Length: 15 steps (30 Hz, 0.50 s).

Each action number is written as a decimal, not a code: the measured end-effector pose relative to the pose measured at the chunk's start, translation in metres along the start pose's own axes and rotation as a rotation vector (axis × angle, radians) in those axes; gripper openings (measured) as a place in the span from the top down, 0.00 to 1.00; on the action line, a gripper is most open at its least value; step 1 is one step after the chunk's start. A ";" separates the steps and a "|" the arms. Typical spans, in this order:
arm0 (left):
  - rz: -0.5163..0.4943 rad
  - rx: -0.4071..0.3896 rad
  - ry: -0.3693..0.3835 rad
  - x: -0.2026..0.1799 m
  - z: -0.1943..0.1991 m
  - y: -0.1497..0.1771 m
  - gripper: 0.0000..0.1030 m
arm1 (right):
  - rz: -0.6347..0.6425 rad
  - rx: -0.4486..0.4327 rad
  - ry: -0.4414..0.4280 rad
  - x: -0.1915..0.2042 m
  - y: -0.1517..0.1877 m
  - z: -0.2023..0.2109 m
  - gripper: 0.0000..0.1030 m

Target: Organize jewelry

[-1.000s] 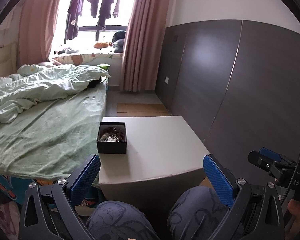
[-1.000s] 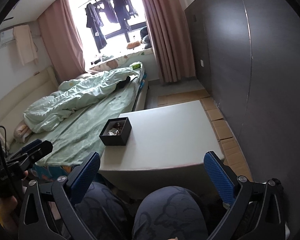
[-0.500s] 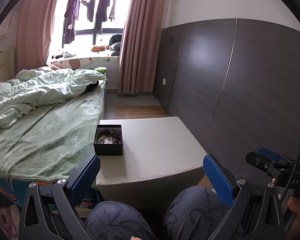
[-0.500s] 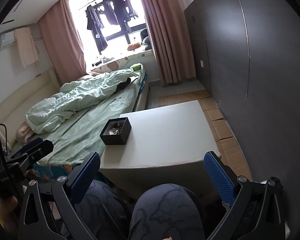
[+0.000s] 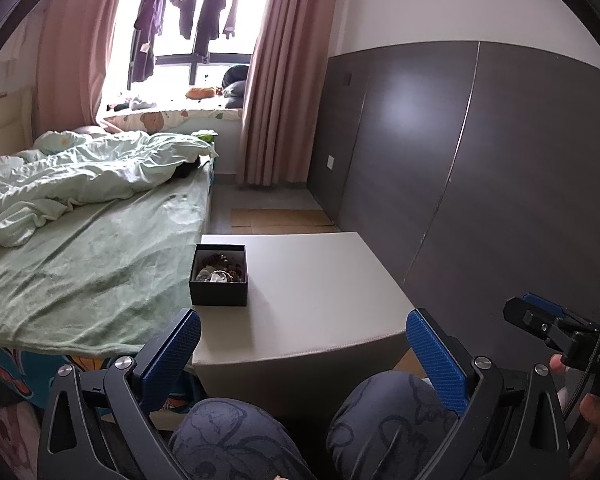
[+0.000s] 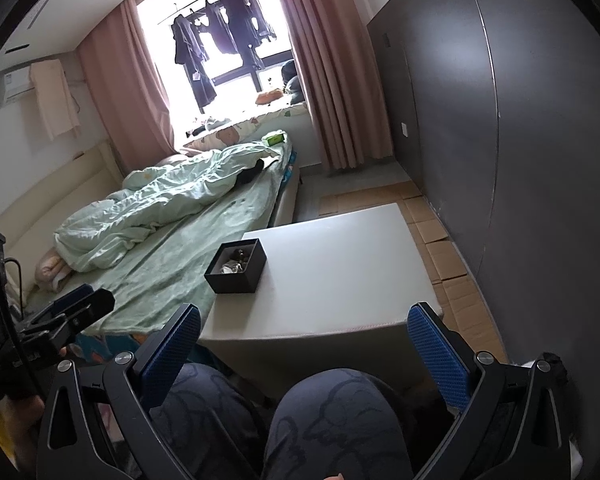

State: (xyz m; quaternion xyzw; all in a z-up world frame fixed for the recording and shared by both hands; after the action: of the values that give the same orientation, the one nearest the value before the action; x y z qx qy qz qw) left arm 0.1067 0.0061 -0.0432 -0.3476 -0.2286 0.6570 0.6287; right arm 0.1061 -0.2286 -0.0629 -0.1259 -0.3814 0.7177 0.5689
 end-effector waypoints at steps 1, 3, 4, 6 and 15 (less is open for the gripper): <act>0.004 -0.002 0.004 0.000 0.001 0.000 0.00 | 0.003 -0.001 0.004 0.001 0.000 0.000 0.00; 0.008 -0.006 0.005 0.001 0.002 -0.001 0.00 | 0.008 -0.002 0.007 0.001 0.001 0.001 0.00; 0.008 -0.008 0.004 0.001 0.003 -0.001 0.00 | 0.009 -0.004 0.009 0.002 0.001 0.001 0.00; 0.009 -0.010 0.004 0.002 0.003 -0.001 0.00 | 0.011 -0.004 0.016 0.002 0.001 0.002 0.00; 0.008 -0.015 0.000 0.001 0.005 0.000 0.00 | 0.010 -0.008 0.017 0.002 -0.001 0.002 0.00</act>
State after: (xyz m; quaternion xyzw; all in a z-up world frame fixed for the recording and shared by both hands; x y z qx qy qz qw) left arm 0.1034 0.0074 -0.0400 -0.3533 -0.2322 0.6578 0.6233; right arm 0.1046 -0.2276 -0.0602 -0.1362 -0.3787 0.7179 0.5680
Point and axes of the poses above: each gripper's, at about its wrist camera, not at the fingertips, and z roughly against the way its jaws point, x to its left, y to its underside, the point moved 10 cm from there along -z, roughly the way its jaws point, and after that the axes turned 10 degrees about x, right-handed, at the moved point
